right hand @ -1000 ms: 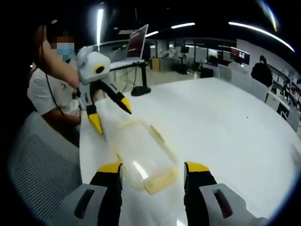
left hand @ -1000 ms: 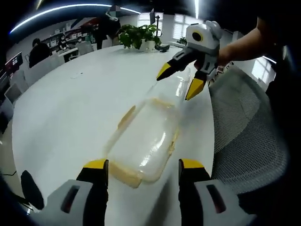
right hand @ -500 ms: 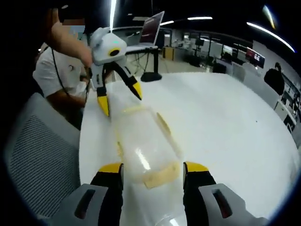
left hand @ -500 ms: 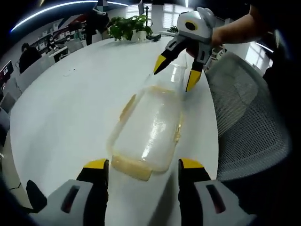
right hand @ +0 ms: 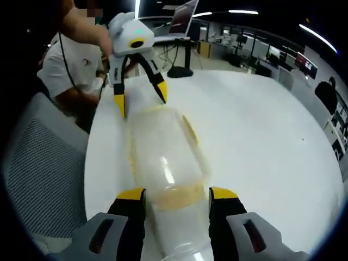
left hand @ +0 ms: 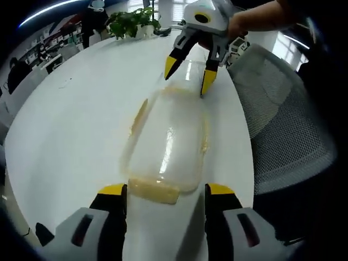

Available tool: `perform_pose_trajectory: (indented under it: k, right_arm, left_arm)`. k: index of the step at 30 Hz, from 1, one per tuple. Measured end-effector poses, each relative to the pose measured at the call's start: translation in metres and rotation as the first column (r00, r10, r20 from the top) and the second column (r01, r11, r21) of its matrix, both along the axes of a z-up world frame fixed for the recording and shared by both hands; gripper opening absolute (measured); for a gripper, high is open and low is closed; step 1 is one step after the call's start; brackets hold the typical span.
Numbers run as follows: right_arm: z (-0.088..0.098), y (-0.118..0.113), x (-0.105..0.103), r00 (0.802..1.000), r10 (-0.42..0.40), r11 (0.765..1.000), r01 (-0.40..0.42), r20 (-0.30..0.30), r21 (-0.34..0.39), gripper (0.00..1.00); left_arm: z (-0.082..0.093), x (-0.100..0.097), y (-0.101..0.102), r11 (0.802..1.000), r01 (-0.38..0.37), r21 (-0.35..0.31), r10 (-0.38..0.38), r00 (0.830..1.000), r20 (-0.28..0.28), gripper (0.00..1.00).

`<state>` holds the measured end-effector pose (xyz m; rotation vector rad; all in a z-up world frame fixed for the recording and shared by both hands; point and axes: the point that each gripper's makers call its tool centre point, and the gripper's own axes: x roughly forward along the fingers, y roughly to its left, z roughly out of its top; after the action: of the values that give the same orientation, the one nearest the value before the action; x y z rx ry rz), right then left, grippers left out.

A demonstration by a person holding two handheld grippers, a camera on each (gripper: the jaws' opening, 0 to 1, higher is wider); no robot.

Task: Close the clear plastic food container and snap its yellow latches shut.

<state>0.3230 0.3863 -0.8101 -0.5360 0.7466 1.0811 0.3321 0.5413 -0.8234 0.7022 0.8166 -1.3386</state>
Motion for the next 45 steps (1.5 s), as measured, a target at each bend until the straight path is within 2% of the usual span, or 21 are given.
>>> perform_pose_trajectory:
  k: [4,7,12,17,22,25,34,35,37,40,45]
  right_arm:
    - [-0.002,0.002,0.002,1.000,0.030,0.999,-0.030,-0.003,-0.019,0.44]
    - [-0.006,0.000,0.002,0.998,0.069,0.996,-0.069,-0.003,-0.063,0.44]
    - [-0.014,0.000,0.000,0.993,0.113,0.987,-0.114,-0.016,-0.111,0.43]
    - [-0.013,0.003,-0.001,0.991,0.121,0.986,-0.126,-0.048,-0.110,0.41]
    - [-0.014,0.003,-0.001,0.988,0.145,0.977,-0.152,-0.060,-0.151,0.42]
    - [-0.016,0.001,-0.004,0.982,0.169,0.963,-0.182,-0.081,-0.196,0.42]
    - [-0.019,0.008,0.001,0.981,0.147,0.963,-0.171,-0.126,-0.207,0.42]
    - [-0.019,0.006,0.002,0.981,0.147,0.961,-0.171,-0.124,-0.218,0.38]
    - [-0.023,0.000,0.000,0.975,0.181,0.942,-0.209,-0.128,-0.264,0.38]
    - [-0.026,0.004,0.001,0.977,0.166,0.946,-0.196,-0.131,-0.258,0.39]
    - [-0.027,0.005,0.001,0.975,0.182,0.937,-0.210,-0.125,-0.278,0.39]
  left_arm:
    - [-0.001,0.002,0.002,0.999,0.033,0.022,-0.033,0.999,0.005,0.56]
    - [-0.005,0.004,0.006,0.994,0.088,0.059,-0.089,0.996,0.017,0.54]
    - [-0.006,0.007,0.005,0.993,0.103,0.066,-0.104,0.995,0.013,0.53]
    - [-0.008,0.009,0.005,0.987,0.138,0.086,-0.141,0.990,0.026,0.53]
    - [-0.011,0.007,0.006,0.984,0.147,0.101,-0.149,0.989,0.010,0.53]
    - [-0.014,0.002,0.009,0.978,0.166,0.123,-0.168,0.986,0.003,0.52]
    - [-0.013,0.007,0.009,0.975,0.179,0.133,-0.183,0.983,0.017,0.47]
    - [-0.013,0.008,0.009,0.973,0.187,0.134,-0.191,0.981,0.020,0.47]
    - [-0.013,0.011,0.010,0.974,0.186,0.127,-0.190,0.982,0.018,0.44]
    - [-0.013,0.011,0.010,0.973,0.192,0.125,-0.195,0.981,0.018,0.42]
    - [-0.013,0.011,0.011,0.974,0.191,0.122,-0.195,0.981,0.019,0.42]
